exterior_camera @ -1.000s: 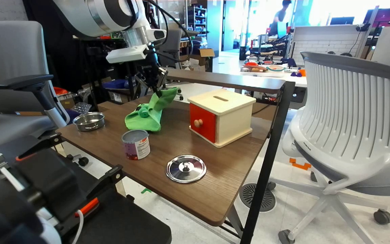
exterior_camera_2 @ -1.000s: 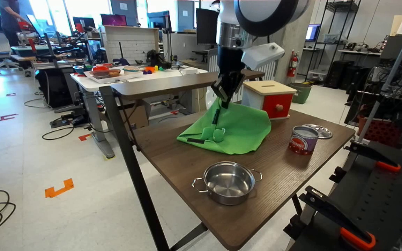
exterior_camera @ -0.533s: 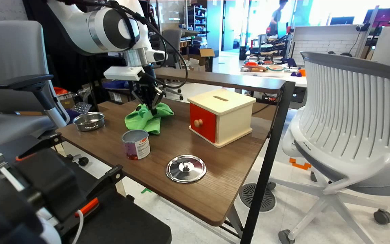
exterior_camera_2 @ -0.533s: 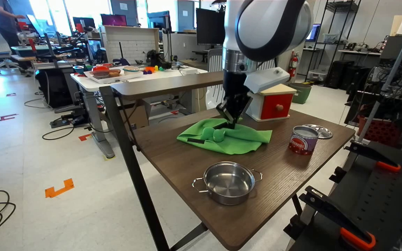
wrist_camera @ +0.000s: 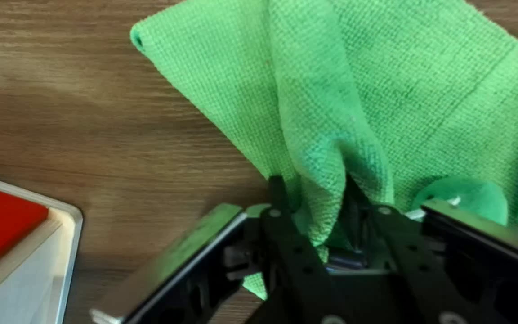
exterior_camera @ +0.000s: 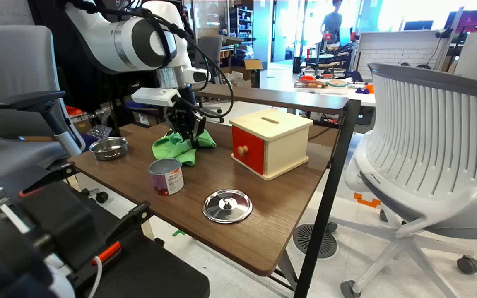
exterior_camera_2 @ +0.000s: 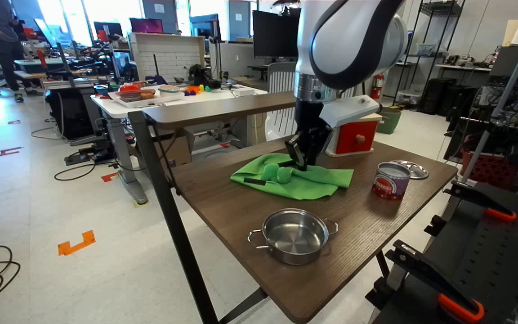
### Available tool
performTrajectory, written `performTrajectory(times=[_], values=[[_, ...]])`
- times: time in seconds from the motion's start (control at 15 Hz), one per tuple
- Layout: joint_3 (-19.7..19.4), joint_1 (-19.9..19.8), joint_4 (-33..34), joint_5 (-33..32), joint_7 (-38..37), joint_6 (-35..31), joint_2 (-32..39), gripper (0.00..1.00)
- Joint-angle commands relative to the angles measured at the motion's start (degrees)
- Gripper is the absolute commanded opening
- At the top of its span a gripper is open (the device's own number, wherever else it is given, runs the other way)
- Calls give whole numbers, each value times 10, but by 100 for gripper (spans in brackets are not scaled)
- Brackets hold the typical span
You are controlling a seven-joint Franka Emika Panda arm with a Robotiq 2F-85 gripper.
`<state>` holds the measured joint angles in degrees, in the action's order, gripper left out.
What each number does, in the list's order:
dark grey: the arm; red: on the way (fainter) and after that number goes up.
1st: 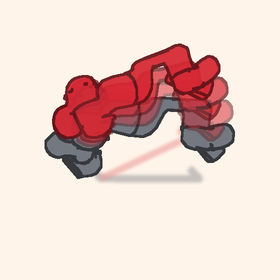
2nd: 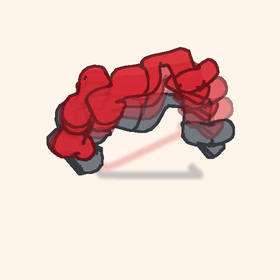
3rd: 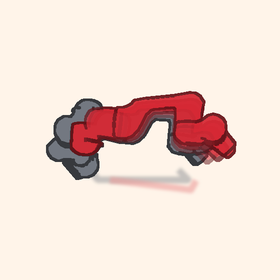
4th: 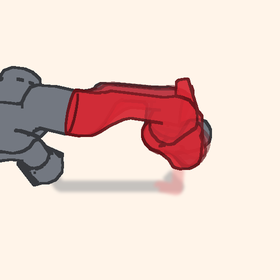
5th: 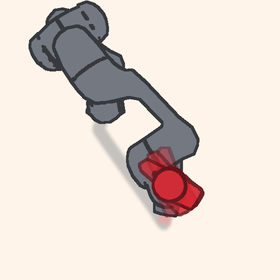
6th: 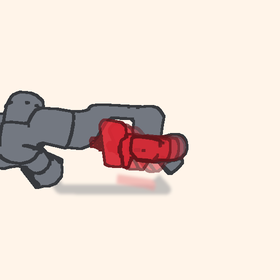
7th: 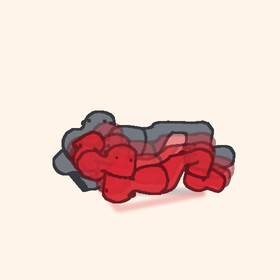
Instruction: Fold the green cloth
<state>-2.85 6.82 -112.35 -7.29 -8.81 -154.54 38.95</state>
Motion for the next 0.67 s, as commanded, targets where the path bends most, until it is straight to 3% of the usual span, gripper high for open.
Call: performTrajectory(times=[0.0,0.33,0.47,0.53,0.6], values=[[-17,27,-31,3,-38,0,-43,64],[-27,47,-120,-3,-83,-34,-159,100],[-39,59,-124,-30,-93,7,-178,100],[-19,39,-92,-9,-76,-9,-142,99],[-21,40,-103,-16,-79,-1,-158,100]])
